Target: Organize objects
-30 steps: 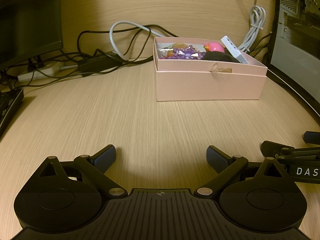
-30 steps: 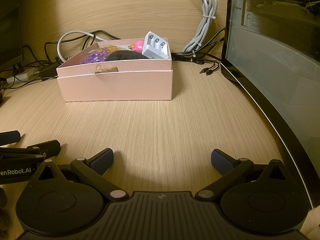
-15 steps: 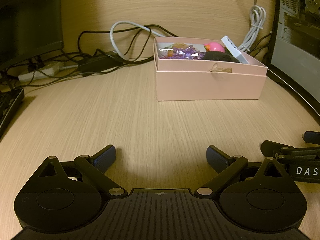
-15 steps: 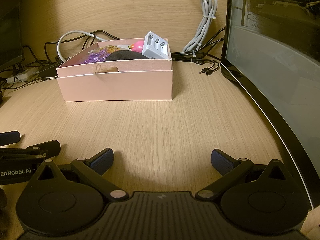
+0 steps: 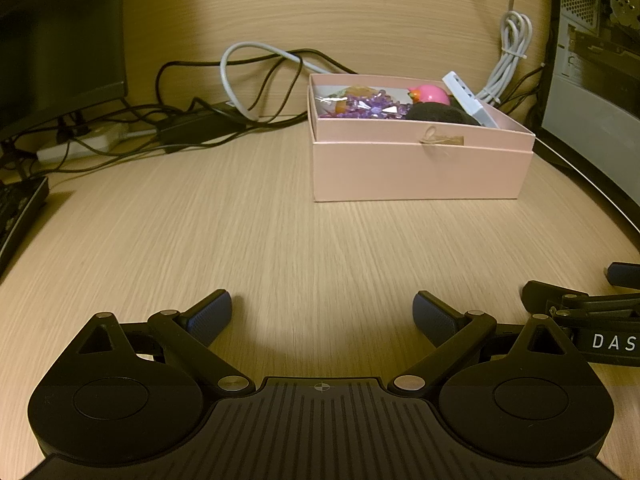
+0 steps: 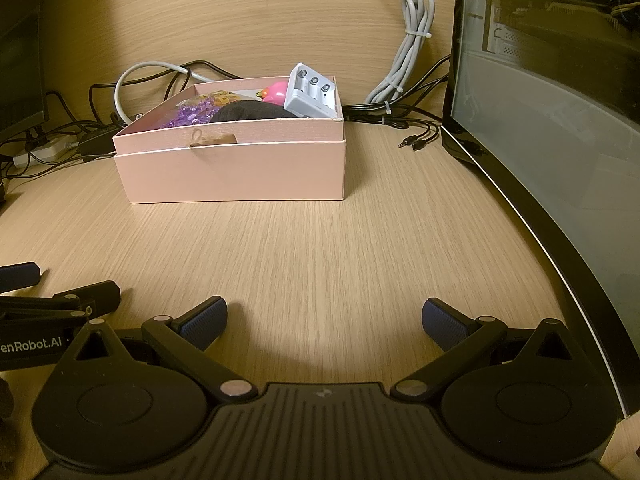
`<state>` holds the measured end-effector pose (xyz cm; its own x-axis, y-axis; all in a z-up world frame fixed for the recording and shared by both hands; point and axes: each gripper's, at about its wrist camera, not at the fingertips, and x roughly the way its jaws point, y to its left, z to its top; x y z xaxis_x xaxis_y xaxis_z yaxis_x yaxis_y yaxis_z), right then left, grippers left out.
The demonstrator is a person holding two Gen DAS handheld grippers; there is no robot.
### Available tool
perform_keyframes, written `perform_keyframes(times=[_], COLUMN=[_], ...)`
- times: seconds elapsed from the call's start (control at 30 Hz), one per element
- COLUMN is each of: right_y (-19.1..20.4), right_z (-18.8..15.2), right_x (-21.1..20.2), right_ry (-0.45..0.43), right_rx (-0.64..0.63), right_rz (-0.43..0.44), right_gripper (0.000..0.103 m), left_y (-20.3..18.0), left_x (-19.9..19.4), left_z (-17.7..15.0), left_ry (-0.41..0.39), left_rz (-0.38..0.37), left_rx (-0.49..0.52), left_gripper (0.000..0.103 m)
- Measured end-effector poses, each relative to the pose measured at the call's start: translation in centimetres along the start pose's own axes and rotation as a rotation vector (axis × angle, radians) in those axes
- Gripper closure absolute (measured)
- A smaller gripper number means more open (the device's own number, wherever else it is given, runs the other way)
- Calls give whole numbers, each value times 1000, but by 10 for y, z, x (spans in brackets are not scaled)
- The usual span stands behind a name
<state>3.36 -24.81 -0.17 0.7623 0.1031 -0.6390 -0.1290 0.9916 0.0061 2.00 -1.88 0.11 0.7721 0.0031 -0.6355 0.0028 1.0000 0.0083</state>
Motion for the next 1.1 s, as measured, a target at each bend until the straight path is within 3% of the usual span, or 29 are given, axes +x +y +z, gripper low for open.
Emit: perform_keyframes(times=[1.1], right_y=[1], right_z=[1], right_x=[0], right_ry=[0], right_rx=[0], right_rz=[0], right_gripper=[0], left_y=[0], left_x=[0], left_z=[0], left_ry=[-2], left_rz=[-11], left_rx=[1], left_gripper=[4])
